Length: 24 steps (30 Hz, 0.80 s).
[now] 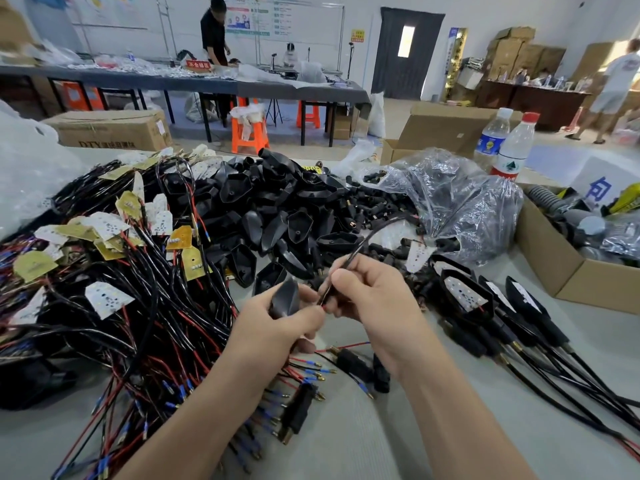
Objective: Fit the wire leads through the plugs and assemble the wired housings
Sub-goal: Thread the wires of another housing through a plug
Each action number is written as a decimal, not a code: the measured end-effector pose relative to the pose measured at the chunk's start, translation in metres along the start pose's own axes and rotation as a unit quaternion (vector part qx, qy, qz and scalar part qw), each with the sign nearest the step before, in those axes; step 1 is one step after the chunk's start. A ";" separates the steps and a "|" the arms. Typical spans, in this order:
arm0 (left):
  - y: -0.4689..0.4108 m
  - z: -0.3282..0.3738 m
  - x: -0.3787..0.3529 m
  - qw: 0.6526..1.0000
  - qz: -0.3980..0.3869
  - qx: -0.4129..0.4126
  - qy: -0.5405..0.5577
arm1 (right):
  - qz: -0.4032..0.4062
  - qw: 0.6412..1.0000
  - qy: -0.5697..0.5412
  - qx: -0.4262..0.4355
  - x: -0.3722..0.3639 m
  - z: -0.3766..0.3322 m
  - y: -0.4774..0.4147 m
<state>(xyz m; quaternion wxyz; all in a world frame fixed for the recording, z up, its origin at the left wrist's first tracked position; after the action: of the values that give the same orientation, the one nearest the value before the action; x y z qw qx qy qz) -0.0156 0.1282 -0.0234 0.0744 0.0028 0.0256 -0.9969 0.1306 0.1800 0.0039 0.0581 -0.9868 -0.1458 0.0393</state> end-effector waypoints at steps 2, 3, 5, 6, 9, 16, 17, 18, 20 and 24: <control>0.001 0.000 0.004 1.000 0.001 0.011 0.024 | 0.024 0.999 0.000 0.034 0.003 -0.004 0.002; -0.001 0.002 0.005 1.000 0.001 0.019 0.022 | 0.028 0.998 0.002 0.052 0.003 -0.005 0.003; -0.004 0.002 0.004 0.998 0.014 0.052 -0.009 | 0.028 0.996 -0.002 0.085 0.001 -0.007 0.006; -0.006 0.001 0.004 0.995 0.029 0.090 -0.020 | 0.023 0.995 -0.011 0.094 -0.002 -0.007 0.007; -0.003 -0.002 0.004 0.993 0.024 0.114 0.001 | 0.011 0.995 -0.042 0.091 -0.010 -0.005 0.010; 0.004 0.011 0.001 0.998 -0.004 -0.033 -0.049 | -0.013 0.994 0.059 0.088 -0.015 0.002 0.013; 0.003 0.011 0.003 0.998 0.015 -0.041 -0.041 | -0.016 0.993 0.077 0.083 -0.014 0.004 0.012; 0.003 0.013 0.005 0.998 0.031 -0.049 -0.023 | -0.019 0.994 0.085 0.073 -0.014 0.005 0.012; 0.003 0.015 0.009 0.997 0.042 -0.056 0.009 | -0.024 0.993 0.100 0.054 -0.014 0.007 0.011; 0.003 0.014 0.007 0.997 0.040 -0.059 0.017 | -0.022 0.988 0.129 0.080 -0.014 0.002 0.013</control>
<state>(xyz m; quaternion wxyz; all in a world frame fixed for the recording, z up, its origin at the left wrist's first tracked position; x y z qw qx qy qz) -0.0219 0.1240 -0.0094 0.1137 0.0162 0.0857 -0.9897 0.1207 0.1642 0.0011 0.1557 -0.9723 -0.1557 -0.0780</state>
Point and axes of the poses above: each hand's wrist, its own y-axis away from the middle knuckle, its own x-axis out of the back of the hand, z = x × y, the point moved 4 cm from there along -y, towards the middle knuckle, and after that the axes turned 2 degrees about z, right-handed, at the moved point
